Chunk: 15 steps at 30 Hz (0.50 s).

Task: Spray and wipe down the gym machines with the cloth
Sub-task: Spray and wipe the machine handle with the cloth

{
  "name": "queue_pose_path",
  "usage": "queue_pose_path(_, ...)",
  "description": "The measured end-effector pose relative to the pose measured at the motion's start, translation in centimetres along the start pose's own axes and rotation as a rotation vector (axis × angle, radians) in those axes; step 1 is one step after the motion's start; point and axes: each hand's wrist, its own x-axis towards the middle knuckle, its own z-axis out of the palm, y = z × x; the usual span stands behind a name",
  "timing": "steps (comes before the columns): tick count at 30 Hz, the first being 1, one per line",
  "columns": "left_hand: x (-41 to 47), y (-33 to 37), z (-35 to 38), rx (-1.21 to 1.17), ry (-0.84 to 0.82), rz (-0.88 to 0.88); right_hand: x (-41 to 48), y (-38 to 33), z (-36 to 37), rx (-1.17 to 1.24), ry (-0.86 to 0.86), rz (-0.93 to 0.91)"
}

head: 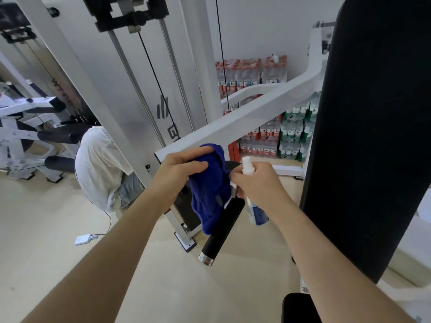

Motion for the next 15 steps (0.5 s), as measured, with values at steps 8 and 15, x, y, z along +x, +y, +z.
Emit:
queue_pose_path(8, 0.6, 1.4, -3.6, 0.550, 0.124, 0.178, 2.4, -5.5, -3.3, 0.049, 0.025, -0.077)
queue_pose_path(15, 6.5, 2.5, -3.0, 1.379, 0.329, 0.377, 6.0, -8.0, -3.4, 0.030, 0.291, -0.170)
